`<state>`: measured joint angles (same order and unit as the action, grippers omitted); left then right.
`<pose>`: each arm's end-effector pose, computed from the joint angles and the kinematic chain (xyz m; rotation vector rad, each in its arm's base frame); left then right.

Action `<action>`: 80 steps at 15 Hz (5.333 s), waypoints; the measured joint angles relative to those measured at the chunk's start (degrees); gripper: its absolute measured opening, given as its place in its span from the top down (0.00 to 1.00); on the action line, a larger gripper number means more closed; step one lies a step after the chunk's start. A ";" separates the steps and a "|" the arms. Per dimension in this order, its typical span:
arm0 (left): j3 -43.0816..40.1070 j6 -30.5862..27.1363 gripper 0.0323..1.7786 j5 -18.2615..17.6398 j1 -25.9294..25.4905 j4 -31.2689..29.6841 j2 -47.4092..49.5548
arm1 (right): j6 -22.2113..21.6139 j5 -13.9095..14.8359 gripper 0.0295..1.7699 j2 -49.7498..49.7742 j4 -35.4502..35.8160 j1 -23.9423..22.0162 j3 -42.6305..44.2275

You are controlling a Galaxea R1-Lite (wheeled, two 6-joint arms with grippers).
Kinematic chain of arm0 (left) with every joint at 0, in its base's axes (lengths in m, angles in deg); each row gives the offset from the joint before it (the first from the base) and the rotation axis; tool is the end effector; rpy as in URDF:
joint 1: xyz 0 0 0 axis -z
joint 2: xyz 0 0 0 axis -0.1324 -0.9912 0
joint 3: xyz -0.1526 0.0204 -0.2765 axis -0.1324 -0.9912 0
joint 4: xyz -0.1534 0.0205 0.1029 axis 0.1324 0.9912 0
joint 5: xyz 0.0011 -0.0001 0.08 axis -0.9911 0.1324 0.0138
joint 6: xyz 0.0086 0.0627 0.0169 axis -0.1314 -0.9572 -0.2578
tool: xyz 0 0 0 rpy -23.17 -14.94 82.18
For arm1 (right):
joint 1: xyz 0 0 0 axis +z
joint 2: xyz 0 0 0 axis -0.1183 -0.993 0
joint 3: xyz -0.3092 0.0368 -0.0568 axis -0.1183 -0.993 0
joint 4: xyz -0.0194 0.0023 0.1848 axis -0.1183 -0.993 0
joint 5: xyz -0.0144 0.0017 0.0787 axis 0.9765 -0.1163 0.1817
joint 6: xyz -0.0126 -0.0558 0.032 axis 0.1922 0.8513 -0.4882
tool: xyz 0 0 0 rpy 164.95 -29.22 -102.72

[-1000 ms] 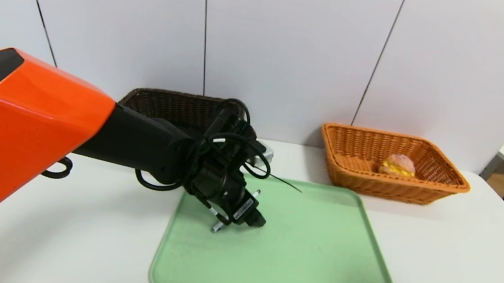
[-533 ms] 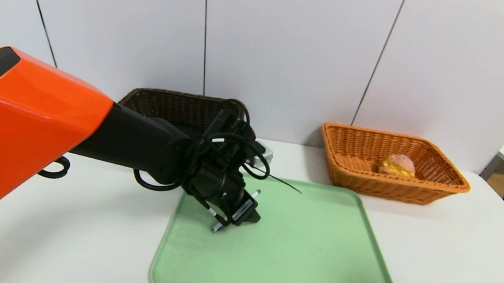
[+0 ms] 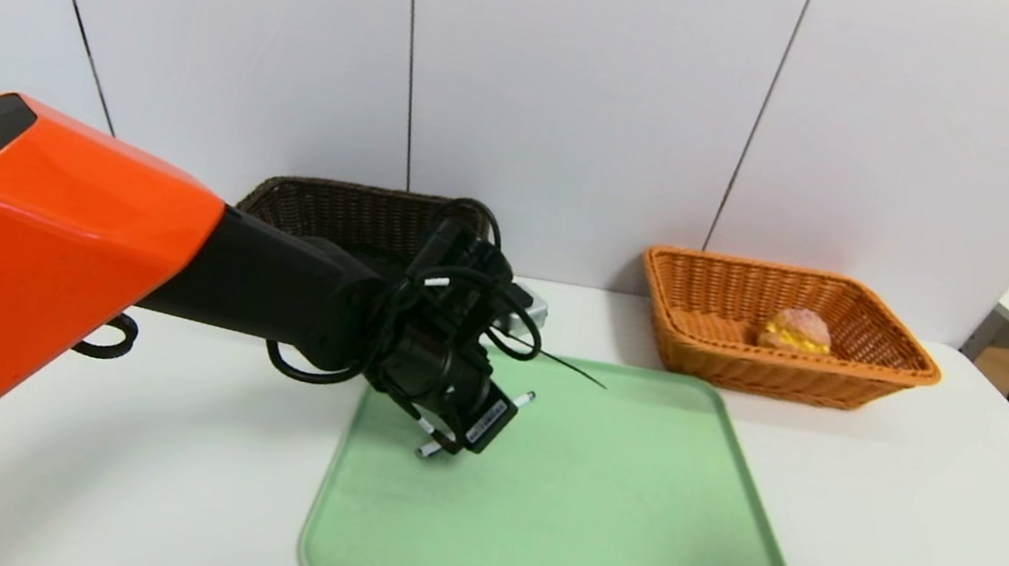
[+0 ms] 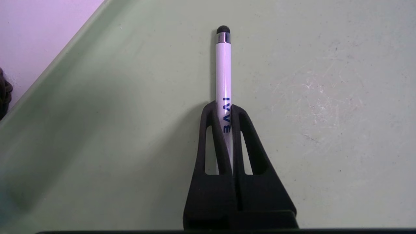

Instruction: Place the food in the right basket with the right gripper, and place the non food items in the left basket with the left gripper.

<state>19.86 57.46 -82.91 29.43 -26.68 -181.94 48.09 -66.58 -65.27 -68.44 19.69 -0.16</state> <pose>0.3478 -0.2736 0.1163 0.3423 0.7448 -0.8001 0.0952 0.0292 0.2737 0.2159 0.6232 0.2484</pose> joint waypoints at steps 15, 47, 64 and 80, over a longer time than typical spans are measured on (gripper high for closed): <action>6.42 -2.72 0.98 -0.09 4.56 2.41 13.34 | 0.02 0.00 0.04 0.44 0.11 0.00 -0.06; 29.96 -46.60 0.30 -17.51 -30.12 21.49 -0.91 | 0.24 0.12 0.04 2.07 0.13 -0.09 -1.74; 9.45 10.45 0.07 13.12 -28.99 41.12 46.60 | 6.94 0.52 0.04 11.30 -0.61 1.12 -1.51; -29.70 4.64 0.05 15.98 -32.27 33.45 90.71 | 13.62 10.19 0.04 27.93 4.00 -5.46 -5.85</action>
<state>-9.83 62.11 -66.93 -2.84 6.78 -91.23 61.71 -56.38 -37.34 -64.44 14.23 -6.01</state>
